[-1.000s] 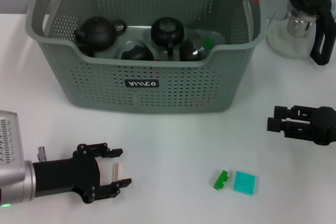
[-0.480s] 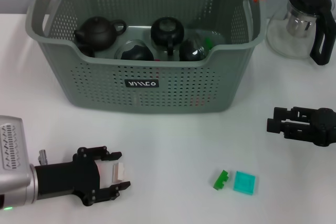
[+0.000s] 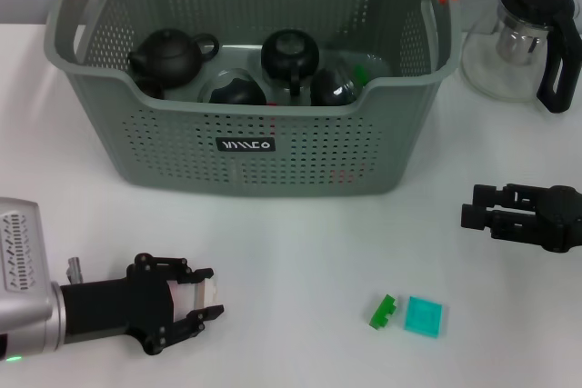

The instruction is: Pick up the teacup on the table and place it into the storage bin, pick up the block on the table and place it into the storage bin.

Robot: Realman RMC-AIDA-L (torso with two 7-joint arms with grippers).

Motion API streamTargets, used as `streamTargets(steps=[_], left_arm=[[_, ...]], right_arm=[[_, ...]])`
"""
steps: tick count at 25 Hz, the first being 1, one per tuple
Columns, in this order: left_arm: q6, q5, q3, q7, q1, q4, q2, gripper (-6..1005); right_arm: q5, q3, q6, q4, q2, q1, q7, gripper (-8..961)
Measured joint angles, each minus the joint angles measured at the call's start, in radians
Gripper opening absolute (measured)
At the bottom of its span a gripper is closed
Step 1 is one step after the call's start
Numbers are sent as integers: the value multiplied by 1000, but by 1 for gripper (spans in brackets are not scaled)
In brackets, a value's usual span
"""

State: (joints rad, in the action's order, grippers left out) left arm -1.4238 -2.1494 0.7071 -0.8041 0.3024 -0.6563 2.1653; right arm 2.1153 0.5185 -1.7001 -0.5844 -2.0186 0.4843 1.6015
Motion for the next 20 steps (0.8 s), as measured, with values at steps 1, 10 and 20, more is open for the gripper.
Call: streamTargets(steps=[1,10,20], left_arm=[[-2,0,0,0,1,-2,0,545],[-113,11,-23,-38,0,-46,-2,414],[-495,168,-153,-171,82,-48,-6,416]], right_arm=[[0,0,-1,0,0,0,0,685],[0,-6,-6,0,2,1,0,684],[-2,-2,-7,-6,0,3,0,686]])
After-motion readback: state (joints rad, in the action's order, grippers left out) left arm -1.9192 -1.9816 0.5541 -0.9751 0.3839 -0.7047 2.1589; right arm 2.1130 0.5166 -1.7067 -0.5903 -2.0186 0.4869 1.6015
